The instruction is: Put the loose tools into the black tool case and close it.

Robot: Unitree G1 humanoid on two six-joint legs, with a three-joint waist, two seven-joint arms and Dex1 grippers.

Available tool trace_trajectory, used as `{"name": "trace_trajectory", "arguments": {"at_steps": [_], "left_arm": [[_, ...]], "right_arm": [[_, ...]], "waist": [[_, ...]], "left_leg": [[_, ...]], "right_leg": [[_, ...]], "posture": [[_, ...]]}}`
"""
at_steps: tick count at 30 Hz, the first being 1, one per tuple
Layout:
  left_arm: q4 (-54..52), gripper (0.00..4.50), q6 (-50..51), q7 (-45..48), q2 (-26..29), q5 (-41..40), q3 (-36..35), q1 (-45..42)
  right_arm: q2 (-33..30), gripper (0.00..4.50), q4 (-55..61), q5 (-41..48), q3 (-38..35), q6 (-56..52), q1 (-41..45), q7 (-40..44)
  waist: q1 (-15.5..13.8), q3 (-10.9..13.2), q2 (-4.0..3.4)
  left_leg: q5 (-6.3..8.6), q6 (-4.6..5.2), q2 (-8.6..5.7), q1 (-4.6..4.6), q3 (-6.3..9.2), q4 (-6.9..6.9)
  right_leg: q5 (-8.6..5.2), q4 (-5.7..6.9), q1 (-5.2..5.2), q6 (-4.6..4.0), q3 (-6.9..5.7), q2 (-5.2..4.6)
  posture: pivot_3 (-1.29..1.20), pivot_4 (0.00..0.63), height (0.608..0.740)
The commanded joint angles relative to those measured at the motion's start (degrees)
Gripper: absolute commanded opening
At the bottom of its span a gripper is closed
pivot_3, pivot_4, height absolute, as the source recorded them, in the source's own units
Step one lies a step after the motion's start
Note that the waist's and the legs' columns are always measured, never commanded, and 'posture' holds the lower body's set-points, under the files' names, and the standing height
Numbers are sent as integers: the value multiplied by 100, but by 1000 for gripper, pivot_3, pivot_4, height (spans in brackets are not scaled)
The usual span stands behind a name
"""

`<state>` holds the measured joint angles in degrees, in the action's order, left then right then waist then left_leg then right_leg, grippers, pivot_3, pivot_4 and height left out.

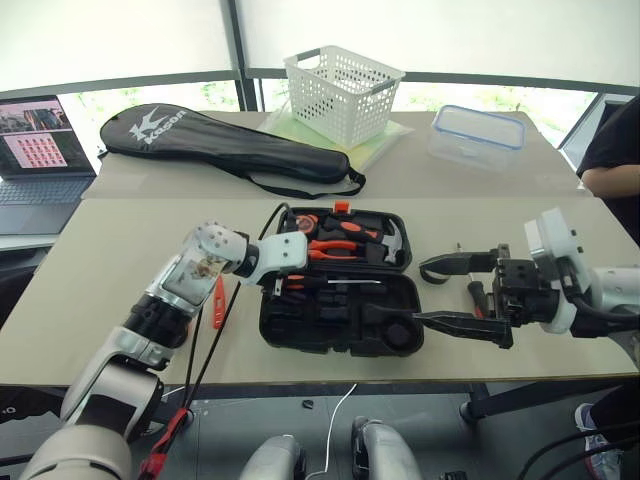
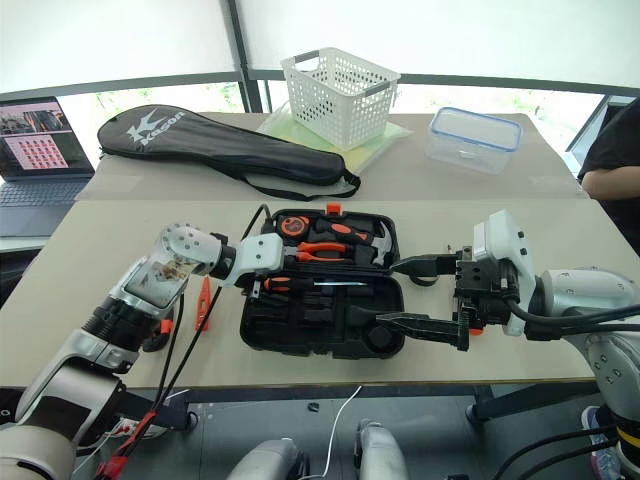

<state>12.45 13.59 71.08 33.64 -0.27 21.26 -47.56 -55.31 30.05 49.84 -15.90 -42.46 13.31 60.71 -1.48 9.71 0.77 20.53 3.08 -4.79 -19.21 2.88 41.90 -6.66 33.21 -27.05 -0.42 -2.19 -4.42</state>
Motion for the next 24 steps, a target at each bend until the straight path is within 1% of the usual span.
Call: {"name": "trace_trajectory", "arguments": {"at_steps": [1,2,3,4,8,9,10,13,16,20,21,24], "left_arm": [[-210,2924,75,13,-58,-138,-170,-111],[-190,2583,27,47,-62,-116,-142,-96],[-153,2351,-18,55,-68,-74,-107,-83],[-85,1910,-55,54,-87,-24,-67,-71],[244,566,-271,14,-171,174,79,-71],[333,270,-331,20,-197,225,124,-77],[433,100,-430,27,-219,327,216,-61],[823,100,-837,-111,-344,753,567,6],[1060,100,-1185,-198,-386,995,694,-7],[1097,100,-1311,-134,-390,981,644,40],[981,100,-1189,-125,-359,851,487,5],[350,100,-156,28,-269,-75,-357,-134]], "right_arm": [[-12,4500,22,98,-25,38,135,-16],[-8,4500,25,101,-16,37,143,-24],[-5,4500,26,105,-9,37,147,-29],[-5,4500,26,105,-4,38,149,-31],[-1,4500,13,93,2,43,151,-44],[1,4500,-1,87,6,46,157,-48],[6,4500,-5,84,6,48,150,-55],[45,4500,41,117,-8,31,100,-121],[65,4500,83,148,-44,16,32,-178],[64,4500,96,112,-121,50,-134,-262],[62,4500,56,-7,-208,91,-266,-355],[112,4500,-60,-425,-612,158,-795,-801]], "waist": [[4,0,0],[5,0,0],[11,0,0],[14,0,0],[10,0,0],[8,0,0],[8,0,0],[-5,-9,2],[-45,-18,5],[-84,-19,4],[-83,-19,4],[-76,-18,5]], "left_leg": [[0,0,0,1,0,0],[0,0,0,0,0,0],[0,0,0,0,0,0],[0,0,0,0,-1,0],[0,0,0,1,-1,0],[0,0,-1,1,-1,1],[0,0,-2,1,-1,1],[0,0,-3,2,-1,1],[-1,2,-5,8,0,2],[5,17,-6,45,5,0],[8,22,-5,63,5,-1],[17,36,-2,70,5,-2]], "right_leg": [[0,0,0,0,0,0],[0,-1,0,0,-2,0],[0,-1,0,0,-2,0],[0,-2,0,1,-3,0],[0,-2,0,1,-2,-1],[0,-1,0,1,-2,-1],[0,-1,0,1,-2,-1],[0,-1,1,1,-1,-2],[2,-2,10,3,1,-4],[3,-8,55,7,4,-5],[1,-10,71,9,4,-5],[-4,-9,79,17,5,-4]], "posture": [[0,150,740],[0,150,740],[0,150,740],[0,150,740],[0,150,740],[0,150,740],[0,150,740],[0,150,740],[0,150,740],[0,150,740],[0,150,740],[0,150,740]]}}
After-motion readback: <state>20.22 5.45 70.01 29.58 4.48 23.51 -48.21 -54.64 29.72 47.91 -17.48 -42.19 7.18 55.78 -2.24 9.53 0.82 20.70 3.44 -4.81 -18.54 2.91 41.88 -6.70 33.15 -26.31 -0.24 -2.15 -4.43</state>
